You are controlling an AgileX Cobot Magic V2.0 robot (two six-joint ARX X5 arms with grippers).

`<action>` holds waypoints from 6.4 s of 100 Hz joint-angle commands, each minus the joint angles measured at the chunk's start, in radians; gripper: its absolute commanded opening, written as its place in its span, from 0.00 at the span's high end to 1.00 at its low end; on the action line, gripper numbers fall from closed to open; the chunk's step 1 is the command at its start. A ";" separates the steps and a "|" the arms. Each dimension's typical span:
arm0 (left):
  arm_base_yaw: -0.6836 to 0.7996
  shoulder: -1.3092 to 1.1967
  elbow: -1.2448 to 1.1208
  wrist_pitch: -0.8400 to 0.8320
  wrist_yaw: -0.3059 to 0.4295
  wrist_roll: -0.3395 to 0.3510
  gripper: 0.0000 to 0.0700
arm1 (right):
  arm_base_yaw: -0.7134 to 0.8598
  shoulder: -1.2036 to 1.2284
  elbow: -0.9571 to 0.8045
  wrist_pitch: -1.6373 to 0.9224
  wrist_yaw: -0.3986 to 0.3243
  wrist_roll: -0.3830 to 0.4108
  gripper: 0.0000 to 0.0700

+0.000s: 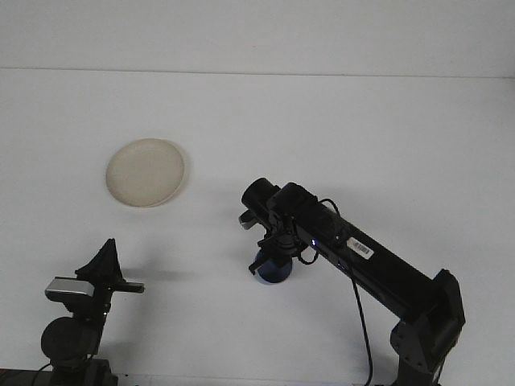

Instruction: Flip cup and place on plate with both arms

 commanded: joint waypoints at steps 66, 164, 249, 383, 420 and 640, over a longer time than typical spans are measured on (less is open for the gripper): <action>0.001 -0.001 -0.019 0.014 -0.005 0.004 0.98 | -0.014 -0.010 0.143 -0.058 -0.002 -0.049 0.36; 0.001 -0.001 -0.019 0.014 -0.005 0.004 0.98 | -0.665 -0.744 -0.218 0.277 -0.044 -0.167 0.36; 0.001 -0.001 -0.019 0.014 -0.005 0.004 0.98 | -0.715 -1.367 -1.028 1.040 -0.022 -0.142 0.36; 0.001 0.391 0.678 -0.579 -0.005 -0.029 0.98 | -0.714 -1.357 -1.028 1.050 -0.019 -0.142 0.36; 0.000 0.797 1.025 -0.995 0.107 -0.049 0.98 | -0.714 -1.357 -1.028 1.050 -0.019 -0.142 0.36; -0.679 1.663 1.533 -1.057 0.198 -0.021 0.45 | -0.714 -1.357 -1.028 1.049 -0.019 -0.142 0.36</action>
